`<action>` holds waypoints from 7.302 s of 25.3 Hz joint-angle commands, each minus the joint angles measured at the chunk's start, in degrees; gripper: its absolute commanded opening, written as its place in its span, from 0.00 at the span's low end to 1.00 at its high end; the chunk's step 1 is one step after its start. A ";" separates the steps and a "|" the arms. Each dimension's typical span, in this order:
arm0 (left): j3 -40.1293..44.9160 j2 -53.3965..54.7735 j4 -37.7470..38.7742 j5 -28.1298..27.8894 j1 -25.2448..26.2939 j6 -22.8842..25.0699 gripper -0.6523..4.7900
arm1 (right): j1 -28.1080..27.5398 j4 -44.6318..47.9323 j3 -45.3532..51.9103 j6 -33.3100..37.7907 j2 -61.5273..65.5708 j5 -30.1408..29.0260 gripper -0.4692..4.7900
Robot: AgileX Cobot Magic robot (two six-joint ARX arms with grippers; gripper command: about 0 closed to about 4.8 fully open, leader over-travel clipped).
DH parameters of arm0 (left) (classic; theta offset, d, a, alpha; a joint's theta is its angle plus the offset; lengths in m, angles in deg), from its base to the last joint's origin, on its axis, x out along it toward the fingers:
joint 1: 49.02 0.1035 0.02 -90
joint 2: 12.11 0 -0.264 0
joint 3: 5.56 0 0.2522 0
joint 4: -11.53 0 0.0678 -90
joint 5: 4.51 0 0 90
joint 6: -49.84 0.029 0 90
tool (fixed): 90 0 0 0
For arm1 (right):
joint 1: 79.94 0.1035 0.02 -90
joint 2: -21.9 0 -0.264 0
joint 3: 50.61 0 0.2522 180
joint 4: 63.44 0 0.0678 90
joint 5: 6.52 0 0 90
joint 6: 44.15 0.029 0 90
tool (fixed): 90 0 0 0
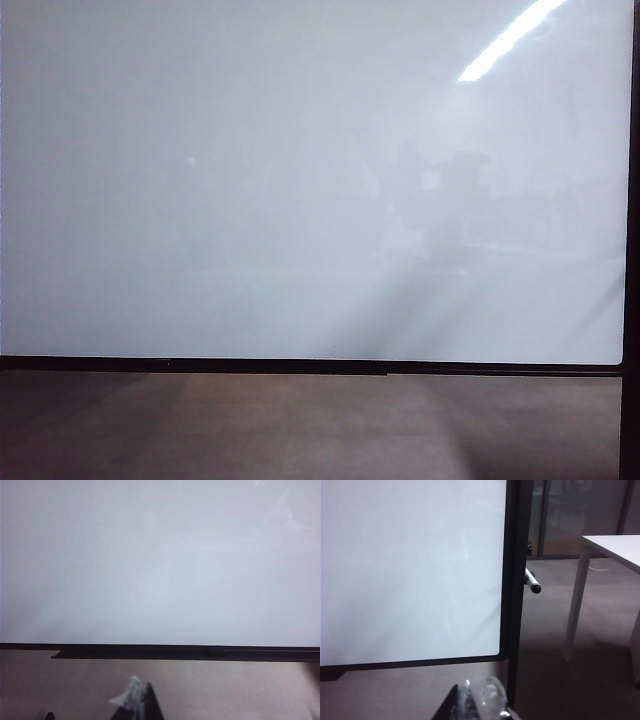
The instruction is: Reach to the right to find the marker pen, pick it up, and write the number 3 on the whiteboard.
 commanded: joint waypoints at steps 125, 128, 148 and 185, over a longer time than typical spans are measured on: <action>-52.00 55.39 -3.65 11.39 -30.80 -1.90 0.11 | -20.24 66.14 -56.92 2.75 122.05 -30.97 0.52; -52.00 55.39 -3.67 11.39 -30.80 -1.88 0.11 | -20.24 66.14 -56.92 2.78 122.05 -30.93 0.47; -52.00 55.36 -3.69 11.39 -30.80 -1.88 0.11 | -20.22 65.77 -56.92 2.75 122.05 -29.44 0.28; -52.00 55.36 -3.67 11.37 -30.80 -1.86 0.11 | -24.52 73.53 -56.87 7.26 120.85 -29.42 0.23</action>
